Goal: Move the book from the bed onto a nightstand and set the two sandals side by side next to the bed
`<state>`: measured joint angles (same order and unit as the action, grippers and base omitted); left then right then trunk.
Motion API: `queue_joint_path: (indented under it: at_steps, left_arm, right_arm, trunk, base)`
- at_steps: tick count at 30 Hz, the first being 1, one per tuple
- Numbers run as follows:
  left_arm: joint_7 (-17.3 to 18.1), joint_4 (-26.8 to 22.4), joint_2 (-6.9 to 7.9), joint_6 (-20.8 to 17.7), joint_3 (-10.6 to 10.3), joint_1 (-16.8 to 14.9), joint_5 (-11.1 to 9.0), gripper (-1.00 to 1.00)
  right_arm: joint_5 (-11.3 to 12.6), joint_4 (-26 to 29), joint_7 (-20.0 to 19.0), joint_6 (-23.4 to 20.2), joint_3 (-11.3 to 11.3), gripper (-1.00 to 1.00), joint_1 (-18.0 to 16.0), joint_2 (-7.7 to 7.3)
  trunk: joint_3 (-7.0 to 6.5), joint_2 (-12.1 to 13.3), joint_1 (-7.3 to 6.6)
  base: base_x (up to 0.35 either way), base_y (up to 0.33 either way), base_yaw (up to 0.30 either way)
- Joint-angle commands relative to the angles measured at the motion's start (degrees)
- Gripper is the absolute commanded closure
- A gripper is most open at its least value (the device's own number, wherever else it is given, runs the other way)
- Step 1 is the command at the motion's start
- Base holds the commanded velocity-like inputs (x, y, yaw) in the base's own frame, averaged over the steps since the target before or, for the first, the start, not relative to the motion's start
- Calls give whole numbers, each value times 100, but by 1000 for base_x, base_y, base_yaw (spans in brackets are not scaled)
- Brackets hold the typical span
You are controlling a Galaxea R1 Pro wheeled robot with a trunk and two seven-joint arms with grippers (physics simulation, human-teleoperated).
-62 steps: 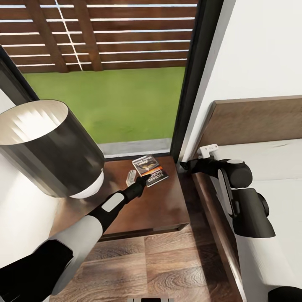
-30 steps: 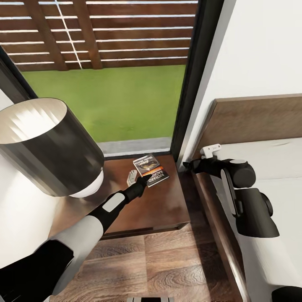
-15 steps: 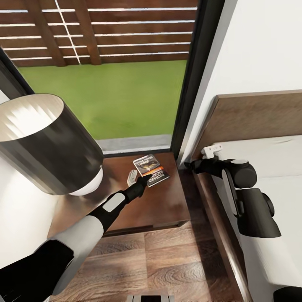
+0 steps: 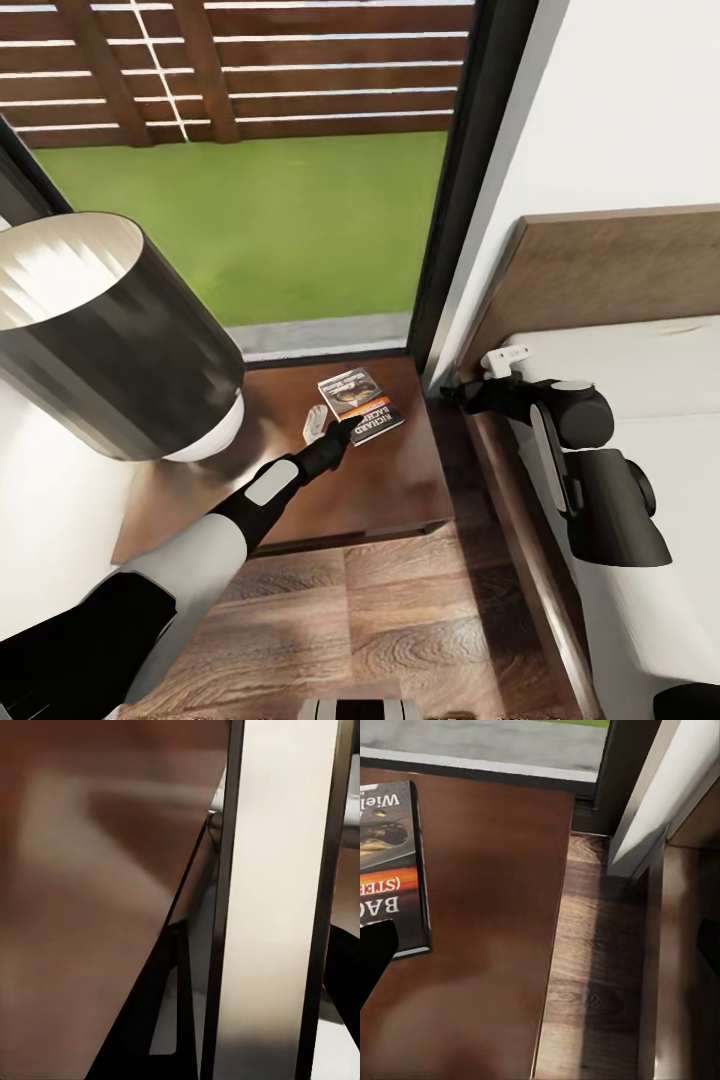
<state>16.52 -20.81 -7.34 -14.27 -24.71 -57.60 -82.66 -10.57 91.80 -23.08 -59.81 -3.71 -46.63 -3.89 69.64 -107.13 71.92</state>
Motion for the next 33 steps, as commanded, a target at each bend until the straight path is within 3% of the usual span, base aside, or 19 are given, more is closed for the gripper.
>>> queue_joint_path:
  at_steps: [1, 33]
  left_arm:
    - [20, 6, 2, -14, -25, -6, -57, 100]
    - [121, 7, 19, -13, -25, -6, -61, 100]
  right_arm:
    - [-60, 5, -47, -19, -7, -100, -4, -5]
    - [-55, 7, -56, -19, -15, -100, -59, 10]
  trunk:
    - [13, -2, -1]
    - [303, -2, -1]
  base:
    - [0, 0, 0]
    - [0, 0, 0]
